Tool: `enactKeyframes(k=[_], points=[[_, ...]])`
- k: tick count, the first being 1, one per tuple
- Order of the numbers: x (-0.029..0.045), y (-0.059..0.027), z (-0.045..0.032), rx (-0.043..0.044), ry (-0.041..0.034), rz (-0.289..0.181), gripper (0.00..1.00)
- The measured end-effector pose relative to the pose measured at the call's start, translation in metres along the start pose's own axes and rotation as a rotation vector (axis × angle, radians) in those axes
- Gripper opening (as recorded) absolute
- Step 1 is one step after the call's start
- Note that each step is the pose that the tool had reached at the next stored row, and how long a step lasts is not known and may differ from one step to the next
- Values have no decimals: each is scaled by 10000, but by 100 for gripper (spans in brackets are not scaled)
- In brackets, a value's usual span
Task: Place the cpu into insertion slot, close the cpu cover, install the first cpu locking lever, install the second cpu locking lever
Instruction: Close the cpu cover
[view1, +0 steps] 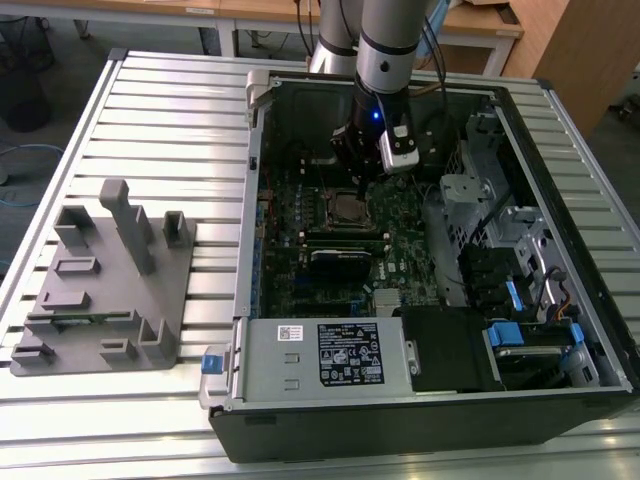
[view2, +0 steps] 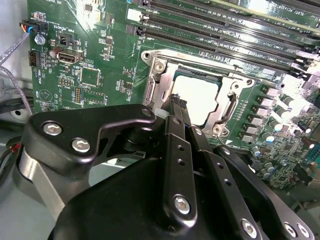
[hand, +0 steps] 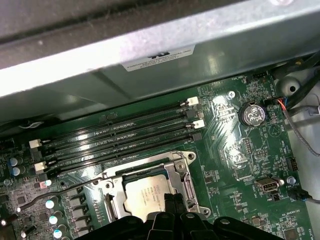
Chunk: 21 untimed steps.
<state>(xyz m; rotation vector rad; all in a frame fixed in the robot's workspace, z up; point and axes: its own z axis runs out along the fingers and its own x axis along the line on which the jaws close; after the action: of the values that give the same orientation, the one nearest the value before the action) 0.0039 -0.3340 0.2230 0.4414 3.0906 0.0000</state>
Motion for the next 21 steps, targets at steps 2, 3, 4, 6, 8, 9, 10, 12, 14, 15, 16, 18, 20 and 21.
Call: enactKeyframes(k=[2, 3, 4, 6, 8, 9, 10, 12, 14, 15, 16, 18, 20, 21], points=[[0, 0, 0, 0, 0, -3, 11], [0, 0, 0, 0, 0, -9, 11], [0, 0, 0, -1, 0, -33, 11], [0, 0, 0, -3, 0, -157, 11], [0, 0, 0, -6, 1, -311, 11], [0, 0, 0, -7, 1, -393, 11], [0, 0, 0, -9, 1, -469, 11], [0, 0, 0, -10, 1, -535, 11], [0, 0, 0, -11, 1, -537, 11], [0, 0, 0, -10, 1, -538, 11], [0, 0, 0, -11, 1, -539, 11], [0, 0, 0, -11, 1, -539, 11], [0, 0, 0, -10, 1, -539, 11], [0, 0, 0, -10, 1, -540, 11]])
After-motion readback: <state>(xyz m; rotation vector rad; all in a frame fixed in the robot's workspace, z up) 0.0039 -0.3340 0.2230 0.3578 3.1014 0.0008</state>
